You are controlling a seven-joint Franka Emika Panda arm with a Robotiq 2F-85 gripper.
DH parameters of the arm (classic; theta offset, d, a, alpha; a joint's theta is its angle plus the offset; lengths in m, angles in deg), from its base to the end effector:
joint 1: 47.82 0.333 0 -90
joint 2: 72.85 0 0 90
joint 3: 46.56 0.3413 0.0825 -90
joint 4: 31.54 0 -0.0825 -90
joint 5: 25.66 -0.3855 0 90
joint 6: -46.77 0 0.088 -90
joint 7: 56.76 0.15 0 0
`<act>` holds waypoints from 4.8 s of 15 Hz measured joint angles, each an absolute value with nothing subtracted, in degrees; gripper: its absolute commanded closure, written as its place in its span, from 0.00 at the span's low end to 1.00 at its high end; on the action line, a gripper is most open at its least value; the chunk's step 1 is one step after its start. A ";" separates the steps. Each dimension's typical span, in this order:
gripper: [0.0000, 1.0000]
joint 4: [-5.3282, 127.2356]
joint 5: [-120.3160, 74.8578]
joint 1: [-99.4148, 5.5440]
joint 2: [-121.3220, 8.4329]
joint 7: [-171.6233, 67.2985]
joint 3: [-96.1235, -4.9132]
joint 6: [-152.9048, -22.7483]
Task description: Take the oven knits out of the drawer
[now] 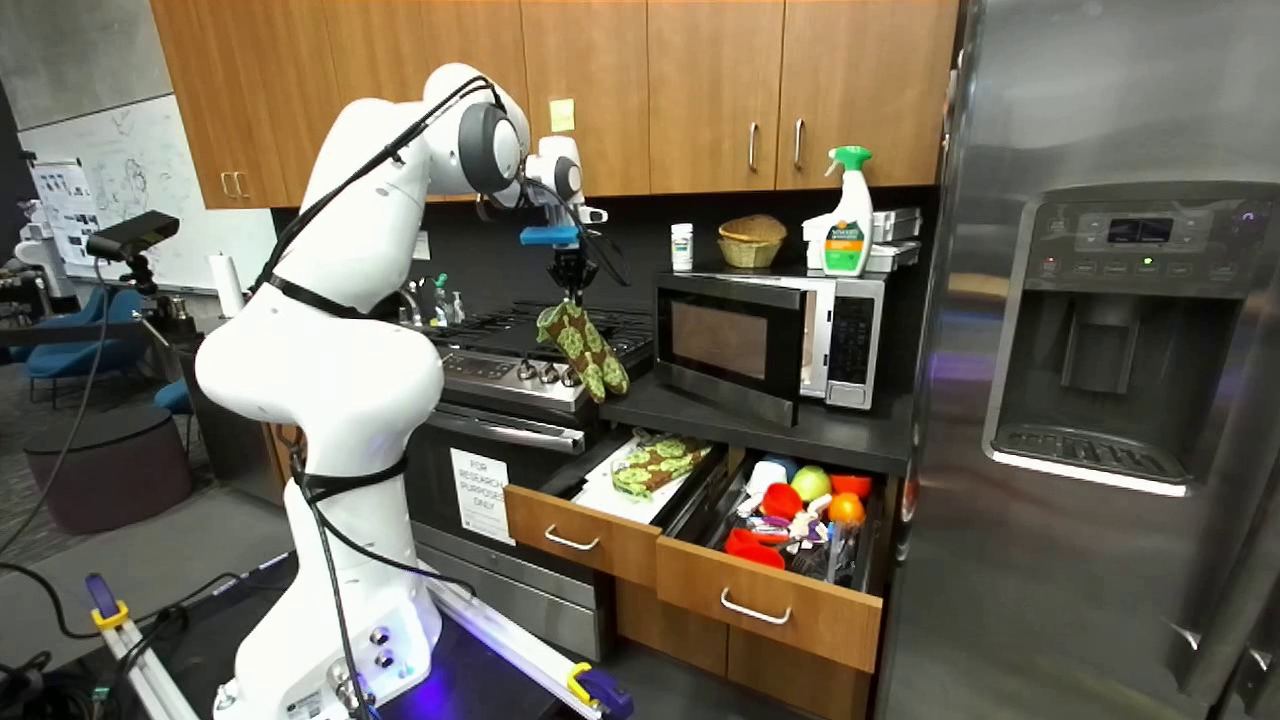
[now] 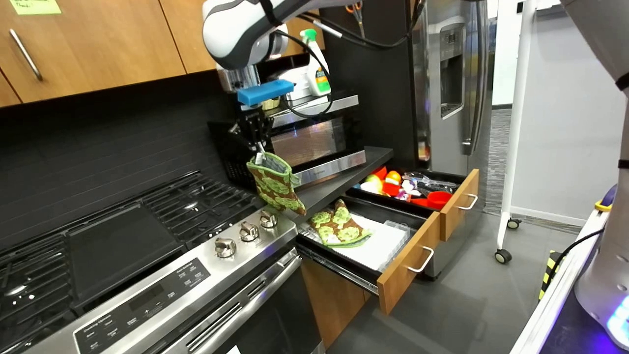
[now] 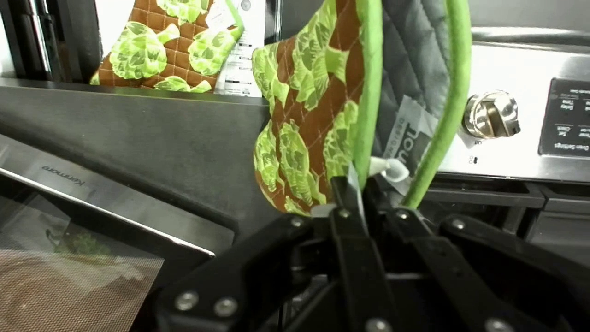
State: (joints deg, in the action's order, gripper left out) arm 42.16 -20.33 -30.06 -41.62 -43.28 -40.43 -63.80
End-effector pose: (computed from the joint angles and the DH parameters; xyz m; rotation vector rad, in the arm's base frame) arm 0.6903 0.2766 0.4235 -3.1225 -0.3003 -0.1679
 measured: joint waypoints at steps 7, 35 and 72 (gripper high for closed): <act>0.97 35.62 -20.25 -28.17 -35.15 -42.68 -40.41 -62.57; 0.97 5.91 -20.02 -22.71 -19.12 -41.52 -41.61 -50.75; 0.00 -0.29 -18.70 -27.71 -20.44 -40.34 -47.07 -28.98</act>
State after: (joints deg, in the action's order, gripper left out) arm -0.29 -18.70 -27.71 -20.44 -40.34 -47.07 -28.98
